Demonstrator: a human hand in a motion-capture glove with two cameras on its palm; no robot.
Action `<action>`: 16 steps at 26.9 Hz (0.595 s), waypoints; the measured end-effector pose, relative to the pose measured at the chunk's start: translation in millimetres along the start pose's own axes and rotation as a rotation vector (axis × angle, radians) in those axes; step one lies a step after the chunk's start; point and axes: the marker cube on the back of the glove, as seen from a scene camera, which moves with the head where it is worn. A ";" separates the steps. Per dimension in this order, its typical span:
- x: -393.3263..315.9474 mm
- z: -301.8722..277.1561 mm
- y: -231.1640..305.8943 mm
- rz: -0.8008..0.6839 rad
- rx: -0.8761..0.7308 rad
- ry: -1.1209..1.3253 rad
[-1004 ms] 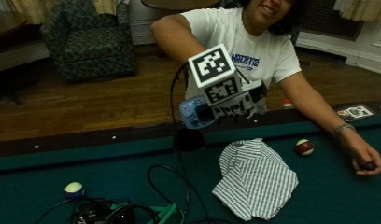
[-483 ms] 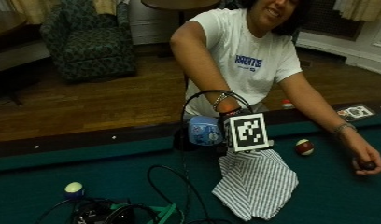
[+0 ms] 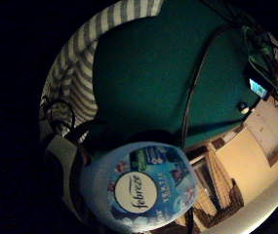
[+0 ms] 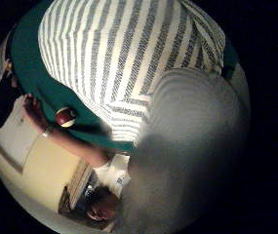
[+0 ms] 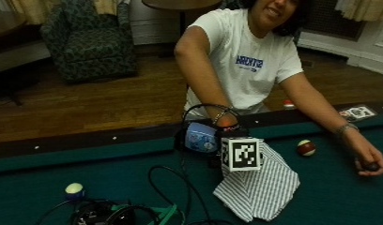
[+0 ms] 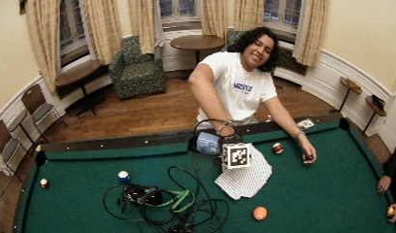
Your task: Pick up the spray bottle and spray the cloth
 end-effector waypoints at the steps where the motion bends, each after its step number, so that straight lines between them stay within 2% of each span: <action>1: 1.1 -0.9 0.9 -0.001 0.001 -0.007; 9: 6.2 -49.4 31.7 -0.074 0.125 -0.088; 16: -5.1 -118.1 93.5 -0.312 0.336 -0.348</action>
